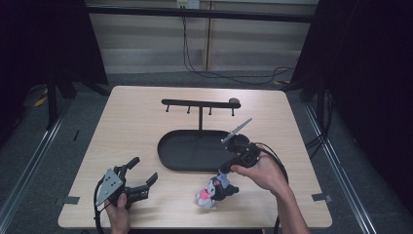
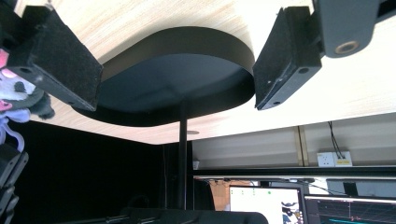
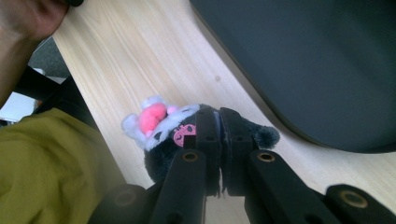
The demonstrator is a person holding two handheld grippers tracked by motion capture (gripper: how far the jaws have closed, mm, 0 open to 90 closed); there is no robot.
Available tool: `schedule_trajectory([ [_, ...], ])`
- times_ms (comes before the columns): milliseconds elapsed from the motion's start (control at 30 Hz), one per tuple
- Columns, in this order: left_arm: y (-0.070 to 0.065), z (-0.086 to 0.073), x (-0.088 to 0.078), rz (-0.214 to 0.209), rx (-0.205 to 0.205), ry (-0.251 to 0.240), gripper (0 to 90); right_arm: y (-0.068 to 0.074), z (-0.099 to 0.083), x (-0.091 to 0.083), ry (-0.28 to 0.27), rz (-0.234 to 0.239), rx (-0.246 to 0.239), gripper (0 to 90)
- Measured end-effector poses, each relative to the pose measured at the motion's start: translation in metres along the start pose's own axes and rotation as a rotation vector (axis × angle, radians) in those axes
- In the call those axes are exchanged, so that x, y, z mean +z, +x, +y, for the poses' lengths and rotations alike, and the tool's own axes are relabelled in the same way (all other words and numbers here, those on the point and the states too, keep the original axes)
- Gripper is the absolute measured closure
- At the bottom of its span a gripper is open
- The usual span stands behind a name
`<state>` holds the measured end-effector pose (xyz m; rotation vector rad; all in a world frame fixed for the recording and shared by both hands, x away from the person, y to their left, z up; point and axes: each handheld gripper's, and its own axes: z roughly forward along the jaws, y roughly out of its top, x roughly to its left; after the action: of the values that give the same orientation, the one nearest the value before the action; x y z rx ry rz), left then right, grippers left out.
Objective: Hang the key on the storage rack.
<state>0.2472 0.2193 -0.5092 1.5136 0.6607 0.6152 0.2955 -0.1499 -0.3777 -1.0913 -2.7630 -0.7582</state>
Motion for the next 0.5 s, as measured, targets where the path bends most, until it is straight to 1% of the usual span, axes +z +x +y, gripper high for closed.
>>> schedule_trajectory([
  [100,0.0,0.0,0.0,0.001,0.0,0.0,15.5,0.001,0.003,-0.003,0.004,0.001,-0.004,87.5],
  [233,0.0,0.0,0.0,0.0,0.0,0.0,15.4,0.004,0.01,-0.011,0.017,-0.004,-0.019,87.5],
  [267,0.0,0.0,0.0,0.0,-0.001,0.001,15.5,0.004,0.012,-0.014,0.014,-0.009,-0.032,87.5],
  [300,0.0,0.0,0.0,0.001,0.001,0.001,15.4,0.004,0.013,-0.017,-0.001,-0.009,-0.03,87.5],
  [333,0.0,0.0,0.0,0.001,0.001,0.0,15.5,0.004,0.014,-0.02,-0.004,-0.013,-0.031,87.5],
  [367,0.0,0.0,0.0,0.001,0.001,0.0,15.5,0.004,0.014,-0.02,-0.004,-0.013,-0.031,87.5],
  [500,0.0,0.0,0.0,0.0,0.001,0.001,15.5,0.006,0.02,-0.03,0.0,-0.015,-0.045,87.5],
])
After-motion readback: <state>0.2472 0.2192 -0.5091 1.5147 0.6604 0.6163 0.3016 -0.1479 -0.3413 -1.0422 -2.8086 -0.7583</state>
